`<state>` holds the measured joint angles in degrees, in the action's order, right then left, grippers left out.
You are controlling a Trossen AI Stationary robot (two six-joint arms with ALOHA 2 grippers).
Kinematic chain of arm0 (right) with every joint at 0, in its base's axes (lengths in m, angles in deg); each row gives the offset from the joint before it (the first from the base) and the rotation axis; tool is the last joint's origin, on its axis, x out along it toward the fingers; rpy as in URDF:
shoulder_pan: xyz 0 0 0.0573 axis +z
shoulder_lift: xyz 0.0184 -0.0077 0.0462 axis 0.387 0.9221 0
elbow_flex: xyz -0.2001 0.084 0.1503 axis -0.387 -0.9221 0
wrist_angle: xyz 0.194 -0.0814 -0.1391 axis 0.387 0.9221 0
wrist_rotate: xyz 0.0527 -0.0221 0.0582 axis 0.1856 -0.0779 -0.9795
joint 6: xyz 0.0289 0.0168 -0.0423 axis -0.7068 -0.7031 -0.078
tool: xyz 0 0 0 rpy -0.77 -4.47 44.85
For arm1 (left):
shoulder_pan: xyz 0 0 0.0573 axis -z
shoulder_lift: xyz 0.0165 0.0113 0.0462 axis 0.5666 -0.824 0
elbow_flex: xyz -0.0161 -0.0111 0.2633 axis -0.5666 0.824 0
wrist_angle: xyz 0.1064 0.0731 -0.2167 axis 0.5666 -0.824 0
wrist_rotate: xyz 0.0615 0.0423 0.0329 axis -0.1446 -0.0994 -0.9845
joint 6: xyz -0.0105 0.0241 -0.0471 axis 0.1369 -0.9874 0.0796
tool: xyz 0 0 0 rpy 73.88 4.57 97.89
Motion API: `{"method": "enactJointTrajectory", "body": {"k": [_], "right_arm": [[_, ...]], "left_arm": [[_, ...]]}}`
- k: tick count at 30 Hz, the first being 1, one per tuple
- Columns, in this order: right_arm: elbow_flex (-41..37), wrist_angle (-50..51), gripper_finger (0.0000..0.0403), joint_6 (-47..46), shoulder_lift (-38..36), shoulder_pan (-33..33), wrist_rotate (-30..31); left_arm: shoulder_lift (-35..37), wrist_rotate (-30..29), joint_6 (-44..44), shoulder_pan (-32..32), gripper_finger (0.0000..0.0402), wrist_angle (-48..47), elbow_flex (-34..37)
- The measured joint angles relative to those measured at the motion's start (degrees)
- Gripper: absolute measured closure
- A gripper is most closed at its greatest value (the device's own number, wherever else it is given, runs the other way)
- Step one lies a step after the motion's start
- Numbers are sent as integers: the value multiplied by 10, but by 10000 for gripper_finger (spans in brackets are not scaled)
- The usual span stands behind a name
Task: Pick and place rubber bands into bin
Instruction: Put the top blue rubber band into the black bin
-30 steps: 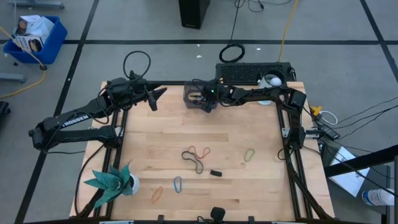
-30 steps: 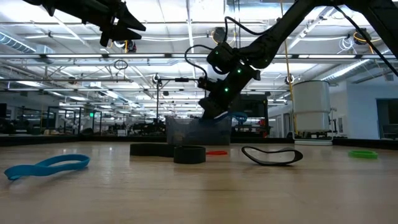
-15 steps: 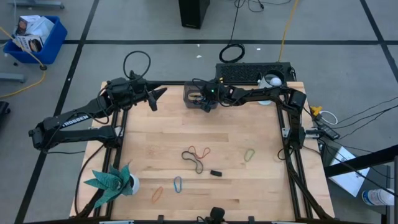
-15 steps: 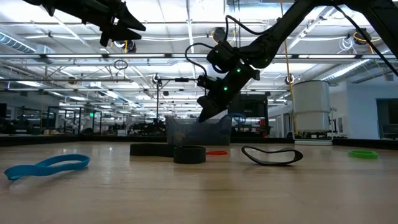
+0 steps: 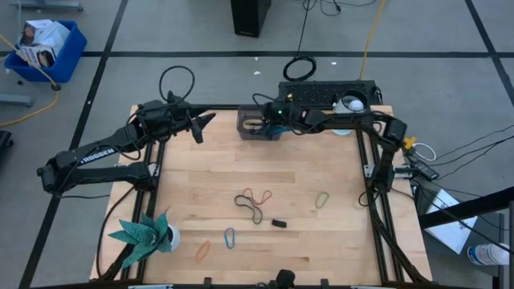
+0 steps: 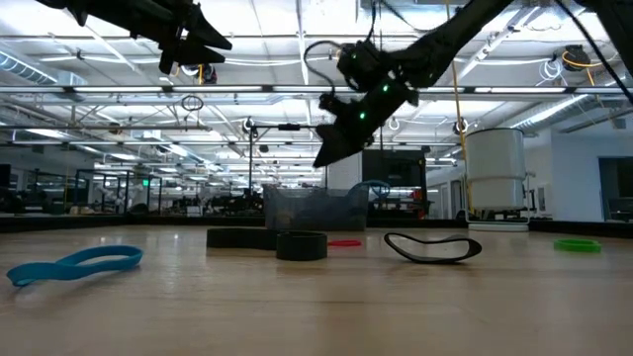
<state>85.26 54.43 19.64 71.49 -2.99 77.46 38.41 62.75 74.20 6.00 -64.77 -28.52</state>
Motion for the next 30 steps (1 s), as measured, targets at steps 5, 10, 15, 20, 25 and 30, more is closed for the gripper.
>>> {"method": "enactJointTrajectory", "body": {"k": [5,10,15,20,25,30], "right_arm": [[0,98,234,35,-69,1,-5],[-4,236,241,142,-137,4,-88],[-77,234,251,202,-198,4,-119],[-199,104,260,240,-235,4,-103],[-280,-60,268,247,-228,8,-32],[-298,-69,276,282,-221,11,0]], "left_arm": [[0,-2,0,0,217,0,0],[0,-3,-2,0,217,0,0],[0,-3,-4,-1,217,0,0],[0,-3,-6,-1,217,0,0],[0,-3,-15,-1,217,0,0],[0,-3,-14,-1,217,0,0]]}}
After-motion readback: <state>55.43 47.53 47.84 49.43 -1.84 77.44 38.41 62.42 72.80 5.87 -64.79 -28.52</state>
